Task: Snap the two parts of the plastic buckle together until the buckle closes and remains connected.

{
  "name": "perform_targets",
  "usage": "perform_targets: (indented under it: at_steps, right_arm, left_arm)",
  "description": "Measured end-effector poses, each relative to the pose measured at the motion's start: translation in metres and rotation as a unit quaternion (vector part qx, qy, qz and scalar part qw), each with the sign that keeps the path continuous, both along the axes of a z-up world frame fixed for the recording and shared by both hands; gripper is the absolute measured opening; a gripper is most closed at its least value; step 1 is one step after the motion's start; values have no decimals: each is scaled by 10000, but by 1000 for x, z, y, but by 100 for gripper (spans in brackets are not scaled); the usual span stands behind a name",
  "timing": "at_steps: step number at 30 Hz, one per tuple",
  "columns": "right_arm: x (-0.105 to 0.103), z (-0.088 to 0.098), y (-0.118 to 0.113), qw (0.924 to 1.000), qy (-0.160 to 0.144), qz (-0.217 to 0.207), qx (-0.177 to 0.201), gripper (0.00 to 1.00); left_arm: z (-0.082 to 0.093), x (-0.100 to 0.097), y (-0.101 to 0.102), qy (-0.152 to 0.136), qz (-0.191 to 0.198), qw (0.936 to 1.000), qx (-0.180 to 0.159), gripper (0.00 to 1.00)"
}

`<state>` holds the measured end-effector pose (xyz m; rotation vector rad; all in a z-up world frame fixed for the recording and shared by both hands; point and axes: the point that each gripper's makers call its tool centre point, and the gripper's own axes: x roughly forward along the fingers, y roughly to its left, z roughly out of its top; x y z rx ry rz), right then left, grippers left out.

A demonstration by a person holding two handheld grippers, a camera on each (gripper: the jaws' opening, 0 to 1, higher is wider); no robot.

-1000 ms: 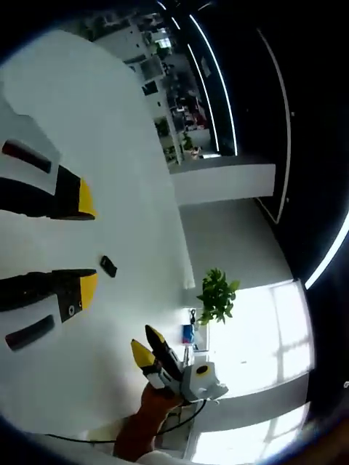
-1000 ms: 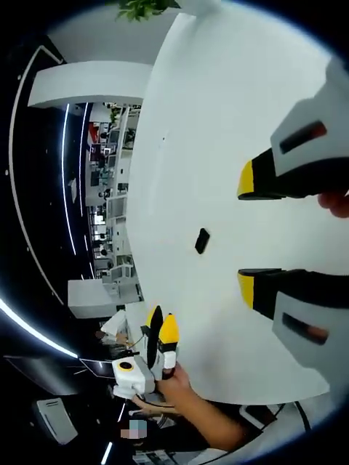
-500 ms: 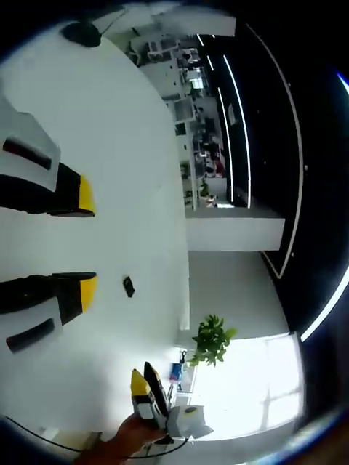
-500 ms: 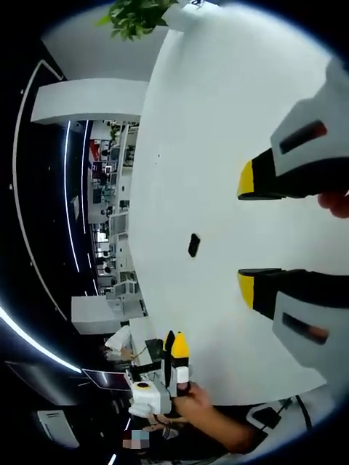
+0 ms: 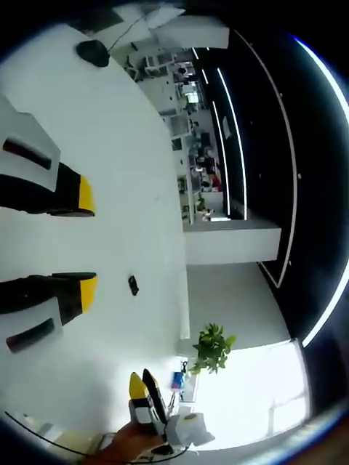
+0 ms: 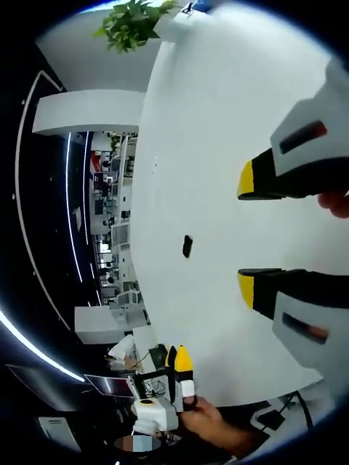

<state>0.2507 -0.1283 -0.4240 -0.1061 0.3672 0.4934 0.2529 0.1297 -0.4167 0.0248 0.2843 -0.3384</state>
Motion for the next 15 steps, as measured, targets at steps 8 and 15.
perform_targets:
  at_steps: [8, 15]
  right_arm:
    - [2, -5, -3, 10000, 15, -73, 10, 38]
    - [2, -8, -9, 9999, 15, -158, -43, 38]
  left_arm:
    - [-9, 1, 15, 99, 258, 9996, -86, 30]
    - [-11, 1, 12, 183, 220, 9995, -111, 32]
